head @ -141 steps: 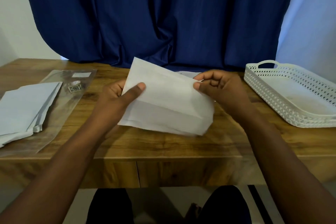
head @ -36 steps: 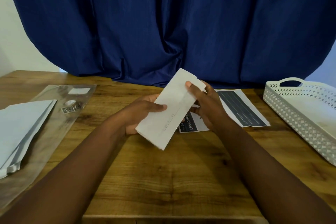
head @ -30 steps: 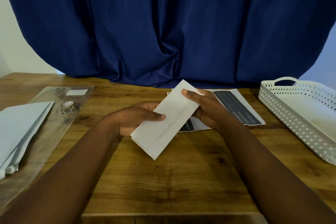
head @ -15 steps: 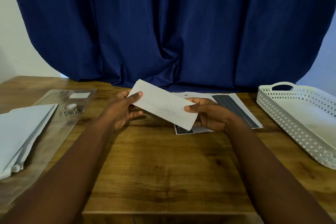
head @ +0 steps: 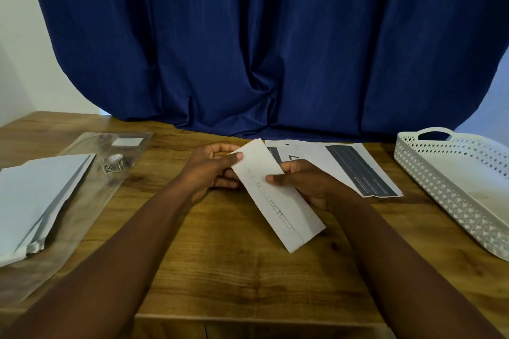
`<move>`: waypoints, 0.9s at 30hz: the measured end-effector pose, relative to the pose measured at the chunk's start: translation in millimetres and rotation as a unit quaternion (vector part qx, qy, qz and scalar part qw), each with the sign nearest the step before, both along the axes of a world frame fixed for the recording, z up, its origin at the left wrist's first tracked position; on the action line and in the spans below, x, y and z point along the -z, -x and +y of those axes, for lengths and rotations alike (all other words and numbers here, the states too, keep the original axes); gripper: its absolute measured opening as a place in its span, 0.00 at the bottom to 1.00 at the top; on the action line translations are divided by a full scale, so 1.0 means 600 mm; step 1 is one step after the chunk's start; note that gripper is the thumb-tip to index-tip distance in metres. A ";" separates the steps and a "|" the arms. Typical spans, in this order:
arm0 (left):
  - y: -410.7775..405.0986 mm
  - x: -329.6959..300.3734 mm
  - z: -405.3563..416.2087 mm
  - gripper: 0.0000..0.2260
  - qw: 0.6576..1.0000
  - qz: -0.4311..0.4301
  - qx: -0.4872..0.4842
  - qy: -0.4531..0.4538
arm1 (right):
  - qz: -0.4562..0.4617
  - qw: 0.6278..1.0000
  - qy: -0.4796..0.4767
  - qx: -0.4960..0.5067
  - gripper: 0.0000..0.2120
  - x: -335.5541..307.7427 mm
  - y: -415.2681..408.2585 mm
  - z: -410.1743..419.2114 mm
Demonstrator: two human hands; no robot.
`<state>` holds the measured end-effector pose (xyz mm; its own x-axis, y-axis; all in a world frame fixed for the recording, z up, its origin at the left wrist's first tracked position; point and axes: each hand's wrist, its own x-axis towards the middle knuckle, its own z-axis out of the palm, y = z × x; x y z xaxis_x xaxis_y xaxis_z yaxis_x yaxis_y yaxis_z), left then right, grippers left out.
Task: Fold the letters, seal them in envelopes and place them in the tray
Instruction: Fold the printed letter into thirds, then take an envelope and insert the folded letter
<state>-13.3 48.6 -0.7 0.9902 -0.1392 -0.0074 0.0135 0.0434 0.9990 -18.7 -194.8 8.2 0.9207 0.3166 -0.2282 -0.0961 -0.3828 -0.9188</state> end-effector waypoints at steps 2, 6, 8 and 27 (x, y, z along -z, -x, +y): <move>-0.007 0.000 0.008 0.12 0.999 -0.002 -0.043 0.026 | -0.018 0.999 -0.020 0.029 0.16 0.004 -0.001 0.002; -0.010 0.007 0.018 0.05 0.986 -0.086 -0.137 -0.044 | -0.029 0.994 -0.079 0.069 0.17 0.006 -0.001 0.000; -0.004 0.011 0.019 0.04 0.965 -0.171 -0.165 -0.110 | -0.024 0.992 -0.102 0.077 0.15 0.005 -0.001 -0.001; 0.197 -0.063 0.415 0.30 0.733 0.086 -0.288 -0.610 | 0.028 0.984 -0.173 0.035 0.16 0.007 0.028 0.047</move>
<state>-131.7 297.3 37.1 0.8516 0.5164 0.0900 0.4747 -0.8326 0.2856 -35.4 -166.7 4.2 0.9320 0.3207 -0.1689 -0.1653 -0.0386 -0.9855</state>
